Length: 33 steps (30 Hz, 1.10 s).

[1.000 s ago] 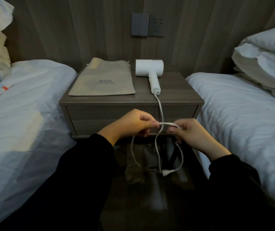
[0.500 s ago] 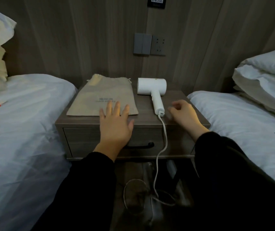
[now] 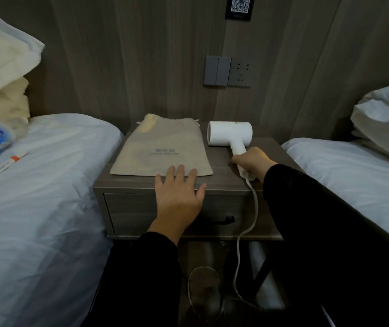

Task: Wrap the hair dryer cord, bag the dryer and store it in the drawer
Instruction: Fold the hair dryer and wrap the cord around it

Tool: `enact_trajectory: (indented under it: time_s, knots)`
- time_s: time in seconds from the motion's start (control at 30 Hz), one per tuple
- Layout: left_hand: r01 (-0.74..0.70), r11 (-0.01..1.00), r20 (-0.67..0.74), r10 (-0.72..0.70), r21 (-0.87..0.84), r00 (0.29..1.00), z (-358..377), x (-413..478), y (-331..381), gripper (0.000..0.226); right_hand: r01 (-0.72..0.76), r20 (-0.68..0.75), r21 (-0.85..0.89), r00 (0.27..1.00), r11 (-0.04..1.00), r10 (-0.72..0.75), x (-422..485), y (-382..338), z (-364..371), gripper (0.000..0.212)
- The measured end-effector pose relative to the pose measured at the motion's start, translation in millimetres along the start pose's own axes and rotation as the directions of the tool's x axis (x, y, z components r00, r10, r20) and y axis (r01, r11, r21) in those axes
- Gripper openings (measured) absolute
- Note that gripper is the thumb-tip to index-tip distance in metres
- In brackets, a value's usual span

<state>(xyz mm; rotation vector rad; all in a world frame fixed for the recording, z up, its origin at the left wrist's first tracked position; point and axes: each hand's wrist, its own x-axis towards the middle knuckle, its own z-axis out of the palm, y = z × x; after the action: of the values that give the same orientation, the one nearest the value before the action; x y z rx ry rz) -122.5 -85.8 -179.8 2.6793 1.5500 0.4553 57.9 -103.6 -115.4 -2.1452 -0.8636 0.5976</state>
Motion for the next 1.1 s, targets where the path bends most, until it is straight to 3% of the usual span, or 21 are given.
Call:
enact_trajectory:
  time_s: [0.17, 0.27, 0.3, 0.37, 0.43, 0.53, 0.6, 0.67, 0.77, 0.87, 1.0, 1.1]
  knots:
    - [-0.034, 0.998, 0.003, 0.034, -0.062, 0.999, -2.7, 0.2, -4.8, 0.054, -0.018, 0.042, 0.054, 0.999, 0.998, 0.016, -29.3, 11.0, -22.2, 0.024]
    - [-0.033, 0.956, -0.056, 0.018, -0.293, 0.998, -12.6, -2.8, -6.5, 0.054, 0.059, -0.002, 0.051, 0.998, 0.997, -0.059, -52.4, 27.5, -33.7, 0.023]
    - [-0.021, 0.892, -0.072, -0.013, -0.452, 0.997, -18.2, -4.5, -5.5, 0.056, 0.09, -0.013, 0.037, 0.996, 0.995, -0.09, -61.5, 32.9, -37.7, 0.023]
    - [0.02, 0.666, -0.03, -0.064, -0.745, 0.997, -32.5, -10.6, -0.6, 0.06, 0.152, -0.012, -0.003, 0.988, 0.988, -0.152, -79.4, 44.0, -44.7, 0.024]
    - [0.051, 0.493, 0.023, -0.062, -0.868, 0.998, -45.8, -18.2, 5.9, 0.063, 0.24, 0.007, -0.04, 0.971, 0.97, -0.24, -97.0, 55.4, -49.9, 0.026]
    - [0.034, 0.421, 0.026, -0.026, -0.906, 0.999, -60.5, -29.3, 10.8, 0.06, 0.385, 0.045, -0.062, 0.923, 0.921, -0.383, -116.1, 69.5, -57.7, 0.029]
    - [0.038, 0.405, 0.029, -0.029, -0.914, 0.999, -66.3, -33.1, 7.0, 0.042, 0.427, 0.071, -0.063, 0.904, 0.902, -0.422, -120.3, 75.6, -64.9, 0.035]
    - [0.156, 0.323, 0.183, 0.055, -0.933, 0.981, -72.4, -37.0, 1.8, 0.034, 0.445, 0.107, -0.07, 0.893, 0.893, -0.437, -123.2, 79.4, -73.7, 0.039]
    - [0.311, 0.228, 0.362, 0.233, -0.923, 0.903, -74.6, -44.5, -2.2, 0.04, 0.487, 0.187, -0.085, 0.865, 0.869, -0.466, -128.4, 84.0, -85.2, 0.042]
    - [0.368, 0.201, 0.414, 0.282, -0.908, 0.866, -72.0, -51.4, -1.1, 0.039, 0.502, 0.25, -0.06, 0.844, 0.863, -0.474, -132.8, 87.6, -88.4, 0.039]
    - [0.411, 0.222, 0.464, 0.303, -0.884, 0.833, -65.9, -53.3, -3.4, 0.069, 0.513, 0.277, -0.011, 0.826, 0.858, -0.49, -134.1, 91.7, -85.5, 0.012]
    - [0.388, 0.262, 0.458, 0.309, -0.884, 0.834, -62.9, -55.7, 2.7, 0.055, 0.532, 0.308, -0.044, 0.812, 0.845, -0.495, -135.6, 92.5, -82.4, 0.017]
